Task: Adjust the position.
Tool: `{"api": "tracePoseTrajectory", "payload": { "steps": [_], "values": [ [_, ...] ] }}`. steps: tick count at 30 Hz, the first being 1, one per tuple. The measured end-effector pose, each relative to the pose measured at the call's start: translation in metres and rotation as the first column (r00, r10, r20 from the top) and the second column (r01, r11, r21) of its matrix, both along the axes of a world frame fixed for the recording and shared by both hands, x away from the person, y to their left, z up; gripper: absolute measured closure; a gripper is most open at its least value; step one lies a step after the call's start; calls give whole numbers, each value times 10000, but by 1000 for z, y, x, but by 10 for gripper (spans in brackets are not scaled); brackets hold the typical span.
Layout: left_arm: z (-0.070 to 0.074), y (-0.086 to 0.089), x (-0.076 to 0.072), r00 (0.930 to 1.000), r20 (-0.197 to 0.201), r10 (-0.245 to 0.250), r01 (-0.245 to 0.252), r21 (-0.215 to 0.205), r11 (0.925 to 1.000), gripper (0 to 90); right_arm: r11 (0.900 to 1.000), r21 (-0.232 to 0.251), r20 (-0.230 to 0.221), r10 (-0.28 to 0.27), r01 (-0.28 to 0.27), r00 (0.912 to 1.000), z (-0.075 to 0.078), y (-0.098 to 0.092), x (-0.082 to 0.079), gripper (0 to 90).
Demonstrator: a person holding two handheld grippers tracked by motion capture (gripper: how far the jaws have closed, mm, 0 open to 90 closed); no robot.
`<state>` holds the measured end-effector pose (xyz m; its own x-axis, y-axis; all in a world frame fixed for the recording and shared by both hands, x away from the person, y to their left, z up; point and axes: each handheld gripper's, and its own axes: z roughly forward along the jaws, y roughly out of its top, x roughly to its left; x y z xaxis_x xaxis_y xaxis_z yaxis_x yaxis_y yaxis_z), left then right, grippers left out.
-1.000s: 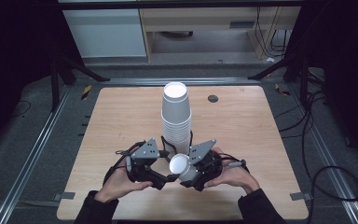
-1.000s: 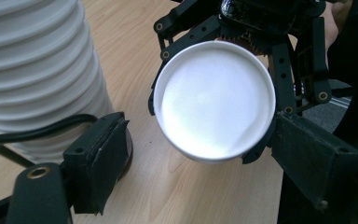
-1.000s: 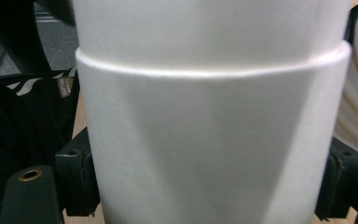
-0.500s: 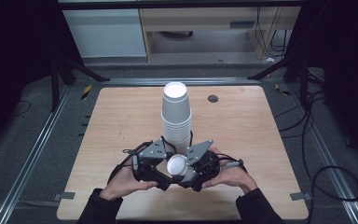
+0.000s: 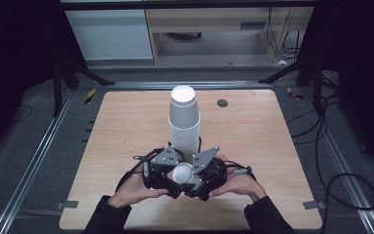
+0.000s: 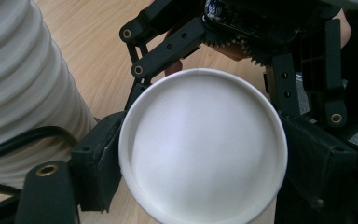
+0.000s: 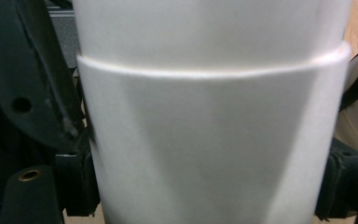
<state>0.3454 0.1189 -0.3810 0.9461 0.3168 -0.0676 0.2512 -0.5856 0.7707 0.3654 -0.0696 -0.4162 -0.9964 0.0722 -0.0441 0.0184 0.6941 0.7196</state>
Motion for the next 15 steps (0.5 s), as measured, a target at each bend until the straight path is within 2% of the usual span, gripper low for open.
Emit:
{"api": "tracePoseTrajectory", "payload": {
  "steps": [15],
  "values": [
    [-4, -2, -1, 9999, -115, -21, 22, 129, 9999, 201, 10000, -65, -50, 54, -54, 10000, 1, 1, -2, 168]
  ]
}}
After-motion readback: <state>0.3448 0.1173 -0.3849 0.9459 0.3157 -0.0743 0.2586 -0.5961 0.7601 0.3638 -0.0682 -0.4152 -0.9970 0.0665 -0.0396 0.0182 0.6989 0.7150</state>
